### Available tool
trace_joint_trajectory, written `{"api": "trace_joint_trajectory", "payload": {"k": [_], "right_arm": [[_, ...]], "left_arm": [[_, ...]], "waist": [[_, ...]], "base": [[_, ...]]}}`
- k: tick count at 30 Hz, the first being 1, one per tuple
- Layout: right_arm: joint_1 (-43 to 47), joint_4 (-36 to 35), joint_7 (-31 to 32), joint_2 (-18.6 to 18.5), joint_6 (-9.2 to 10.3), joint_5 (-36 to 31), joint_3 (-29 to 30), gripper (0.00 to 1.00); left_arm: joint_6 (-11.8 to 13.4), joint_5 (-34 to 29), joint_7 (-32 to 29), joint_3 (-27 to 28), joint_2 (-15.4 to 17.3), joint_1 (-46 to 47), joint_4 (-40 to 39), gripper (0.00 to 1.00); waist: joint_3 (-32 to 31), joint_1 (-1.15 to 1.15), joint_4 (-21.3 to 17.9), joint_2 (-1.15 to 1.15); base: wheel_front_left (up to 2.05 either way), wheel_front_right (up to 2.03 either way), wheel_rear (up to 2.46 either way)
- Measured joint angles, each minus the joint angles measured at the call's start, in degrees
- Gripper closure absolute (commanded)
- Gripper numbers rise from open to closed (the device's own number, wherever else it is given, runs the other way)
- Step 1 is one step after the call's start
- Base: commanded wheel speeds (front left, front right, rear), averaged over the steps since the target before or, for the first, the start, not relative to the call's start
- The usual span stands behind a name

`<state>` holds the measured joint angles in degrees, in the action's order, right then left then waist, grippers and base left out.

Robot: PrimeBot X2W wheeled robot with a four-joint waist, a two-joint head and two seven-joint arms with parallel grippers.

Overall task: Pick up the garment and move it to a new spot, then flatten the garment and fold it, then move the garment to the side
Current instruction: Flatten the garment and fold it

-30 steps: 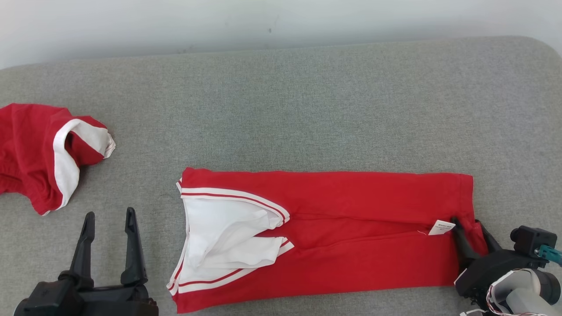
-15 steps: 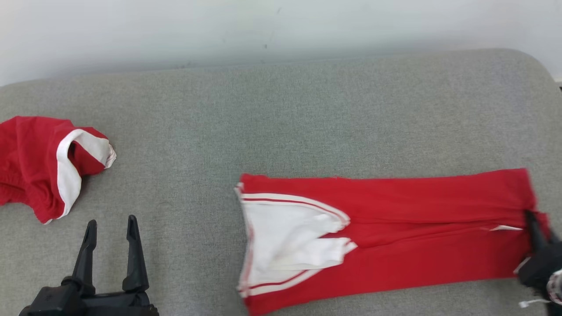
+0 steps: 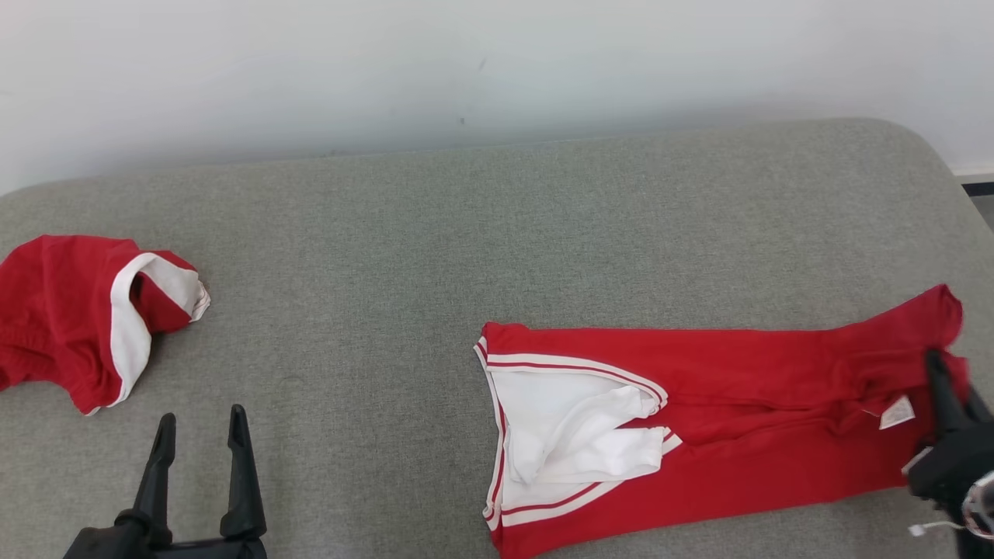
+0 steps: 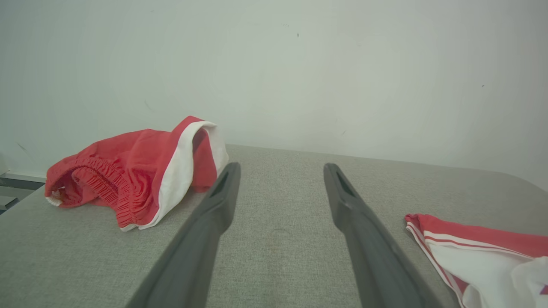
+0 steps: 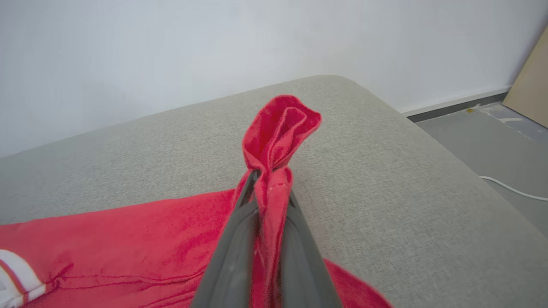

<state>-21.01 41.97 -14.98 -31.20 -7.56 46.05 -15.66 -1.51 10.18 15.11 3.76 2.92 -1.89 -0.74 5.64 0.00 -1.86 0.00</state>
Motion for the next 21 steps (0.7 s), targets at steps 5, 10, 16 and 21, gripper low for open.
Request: {"api": "trace_joint_trajectory", "payload": {"k": [5,10,16,21], "right_arm": [[0.60,-6.02,0.36,3.39,0.00,-0.90,-2.66,1.00],[1.12,-12.32,1.97,6.79,0.00,-2.32,-5.70,1.00],[1.85,-17.79,4.07,11.65,0.00,-3.90,-8.72,1.00],[2.38,-20.03,5.47,14.93,0.01,-5.05,-10.76,1.00]], "left_arm": [[0.07,0.04,0.00,-0.69,0.00,-0.07,0.10,0.00],[0.15,0.13,0.00,-1.11,0.00,0.02,0.42,0.00],[0.35,0.47,0.00,-1.86,0.00,0.23,1.09,0.00],[0.49,0.75,0.00,-2.43,0.00,0.29,1.44,0.00]], "waist": [[0.16,0.00,0.34,0.00],[0.56,0.01,0.95,0.00],[0.78,0.01,2.15,0.00],[0.76,0.01,3.22,0.00]], "base": [[0.00,0.00,0.00],[0.00,0.00,0.00],[0.00,0.00,0.00],[0.00,0.00,0.00]]}}
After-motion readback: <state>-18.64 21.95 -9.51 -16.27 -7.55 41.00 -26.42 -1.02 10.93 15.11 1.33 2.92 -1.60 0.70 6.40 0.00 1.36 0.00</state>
